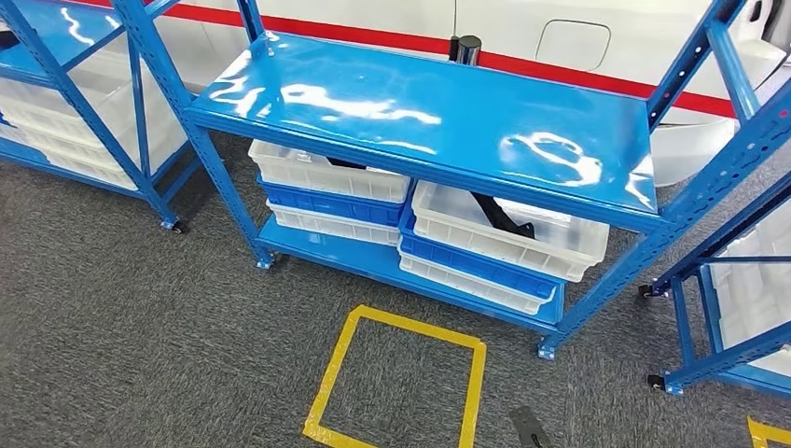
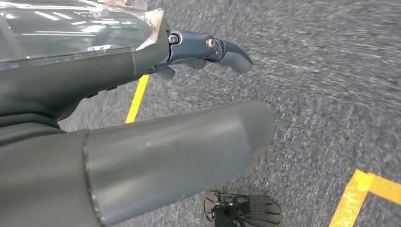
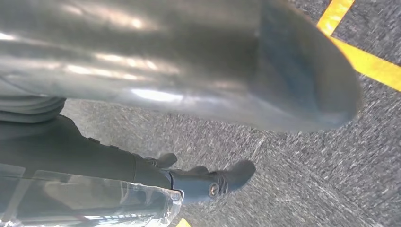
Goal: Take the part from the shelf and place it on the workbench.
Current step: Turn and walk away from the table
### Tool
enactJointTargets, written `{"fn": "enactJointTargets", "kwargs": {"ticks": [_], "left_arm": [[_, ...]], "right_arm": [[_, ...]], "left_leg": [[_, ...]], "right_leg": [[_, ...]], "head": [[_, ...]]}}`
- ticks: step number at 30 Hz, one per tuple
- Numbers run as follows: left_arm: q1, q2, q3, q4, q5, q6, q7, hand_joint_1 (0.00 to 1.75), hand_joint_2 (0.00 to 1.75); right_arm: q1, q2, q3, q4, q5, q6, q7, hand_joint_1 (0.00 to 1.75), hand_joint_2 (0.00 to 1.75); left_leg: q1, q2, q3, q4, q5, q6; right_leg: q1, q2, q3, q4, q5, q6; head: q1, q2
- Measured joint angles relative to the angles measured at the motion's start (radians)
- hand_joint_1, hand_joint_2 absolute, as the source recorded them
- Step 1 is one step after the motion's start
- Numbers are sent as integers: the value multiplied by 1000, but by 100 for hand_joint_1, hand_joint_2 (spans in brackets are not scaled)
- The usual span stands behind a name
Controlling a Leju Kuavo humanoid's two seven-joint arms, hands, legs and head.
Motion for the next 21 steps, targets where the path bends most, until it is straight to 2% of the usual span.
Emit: {"fn": "enactJointTargets", "kwargs": {"ticks": [2,3,5,6,7,8,10,11,12,13,15,17,21], "left_arm": [[-1,-1,0,0,0,0,0,0,0],[-3,-1,0,-1,0,0,0,0,0],[-6,0,0,-1,0,0,0,0,0],[-6,0,0,-1,0,0,1,0,0],[-6,0,0,-1,0,0,1,0,0],[-5,-1,0,-1,0,0,1,0,0],[-5,-1,0,-1,-1,1,2,0,0],[-5,-2,0,-1,-2,3,4,0,0],[-5,-2,0,0,-3,6,7,0,0],[-6,-2,0,0,-4,10,12,0,0],[-5,-2,0,0,-9,15,21,0,0],[-4,-2,0,0,-14,15,29,0,0],[-4,-5,0,0,-18,14,34,0,0]], "right_arm": [[-2,1,-2,0,0,-1,2,0,0],[-2,1,-2,0,0,-1,2,0,0],[-2,0,-3,0,0,-1,3,0,0],[0,0,-3,0,0,-1,4,0,0],[2,-1,-4,0,0,-1,5,0,0],[3,-1,-4,0,0,-1,5,0,0],[3,-1,-4,0,1,-1,5,0,0],[3,-2,-4,0,1,-1,6,0,0],[2,-2,-4,0,1,-1,6,0,0],[2,-3,-4,0,2,-1,6,0,0],[1,-3,-4,0,3,-1,7,0,0],[0,-2,-5,0,6,-1,7,0,0],[-2,-2,-5,0,11,-1,7,0,0]], "left_leg": [[1,-5,13,-12,4,12],[3,-7,21,-17,3,19],[-1,-12,30,-18,-6,30],[-3,-16,36,-18,-12,34],[-4,-20,43,-18,-18,35],[-5,-25,51,-18,-24,35],[-7,-32,70,-18,-36,31],[-10,-35,77,-16,-44,28],[-12,-38,82,-15,-50,24],[-15,-39,83,-13,-55,23],[-17,-40,85,-12,-60,27],[-16,-37,86,-15,-62,33],[-15,-34,91,-21,-64,27]], "right_leg": [[1,0,-5,28,-18,5],[2,1,-28,74,-36,3],[3,6,-114,217,-79,-5],[4,8,-157,277,-90,-5],[4,10,-186,305,-85,-1],[5,11,-196,290,-61,7],[6,11,-163,163,21,22],[8,11,-140,97,58,22],[10,12,-122,50,83,16],[10,12,-114,27,96,8],[10,13,-112,24,99,-3],[11,14,-112,23,99,-5],[12,16,-111,24,94,-12]], "head": [[1,0],[1,0],[2,0],[2,0],[2,0],[2,0],[2,0],[2,0],[2,0],[2,0],[1,0],[1,0],[1,0]]}}
